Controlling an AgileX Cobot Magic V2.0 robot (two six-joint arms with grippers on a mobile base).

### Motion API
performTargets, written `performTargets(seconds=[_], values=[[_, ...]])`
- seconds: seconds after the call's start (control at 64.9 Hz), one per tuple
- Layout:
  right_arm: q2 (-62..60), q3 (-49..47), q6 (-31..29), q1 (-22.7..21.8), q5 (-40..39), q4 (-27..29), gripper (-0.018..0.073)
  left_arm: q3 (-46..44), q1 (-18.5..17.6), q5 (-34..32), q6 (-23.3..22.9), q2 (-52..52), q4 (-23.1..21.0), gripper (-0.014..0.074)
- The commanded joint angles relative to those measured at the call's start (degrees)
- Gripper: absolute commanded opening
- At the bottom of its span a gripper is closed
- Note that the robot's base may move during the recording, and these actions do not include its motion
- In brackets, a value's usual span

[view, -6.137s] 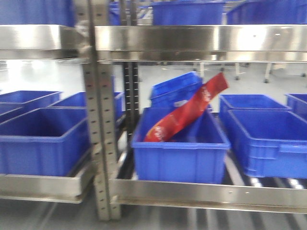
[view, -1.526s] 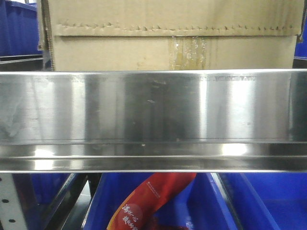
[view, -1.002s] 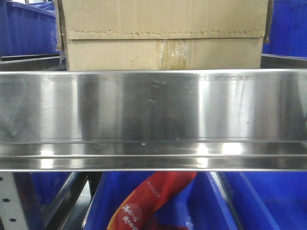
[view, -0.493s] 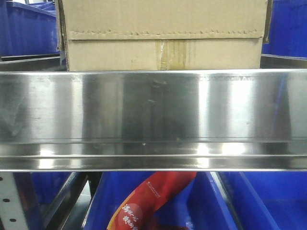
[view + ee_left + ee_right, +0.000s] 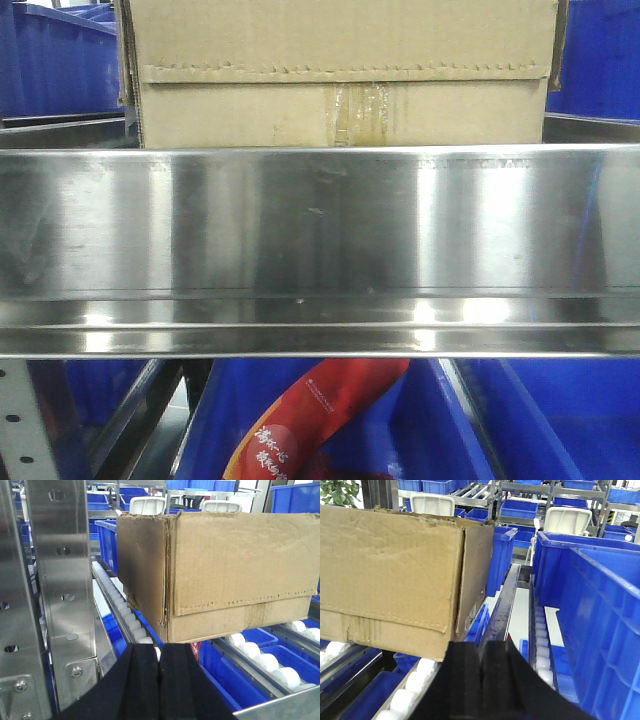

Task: Stack two boxes on right shelf middle
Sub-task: 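Open both grippers and pull them back from the boxes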

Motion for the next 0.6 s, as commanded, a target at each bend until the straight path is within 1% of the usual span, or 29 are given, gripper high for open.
performTargets(seconds=[0.0, 0.339, 0.401, 0.432, 0.493, 0.54, 0.586], values=[[-0.3, 0.2, -0.3, -0.4, -1.7, -0.3, -0.0162, 0.0, 0.1, -1.5, -0.1, -0.3, 0.3, -0.0111], [-0.3, 0.2, -0.3, -0.4, -1.7, -0.3, -0.0162, 0.4, 0.1, -1.9, -0.1, -0.3, 0.3, -0.0111], [-0.3, 0.2, -0.3, -0.4, -1.7, -0.3, -0.0162, 0.8, 0.9, -1.9, 0.1, -0.5, 0.1, -0.0111], [-0.3, 0.2, -0.3, -0.4, -1.7, -0.3, -0.0162, 1.1, 1.6, -1.9, 1.2, -0.7, -0.3, -0.0111], [-0.3, 0.2, -0.3, -0.4, -1.7, -0.3, -0.0162, 2.6, 4.4, -2.5, 5.6, -1.6, -3.5, -0.0111], [-0.3, 0.2, -0.3, -0.4, -1.7, -0.3, -0.0162, 4.2, 6.9, -4.6, 9.2, -2.7, -6.1, -0.0111], [-0.3, 0.2, -0.3, -0.4, -1.7, -0.3, -0.0162, 6.0, 9.1, -6.9, 11.3, -3.9, -7.6, -0.0111]])
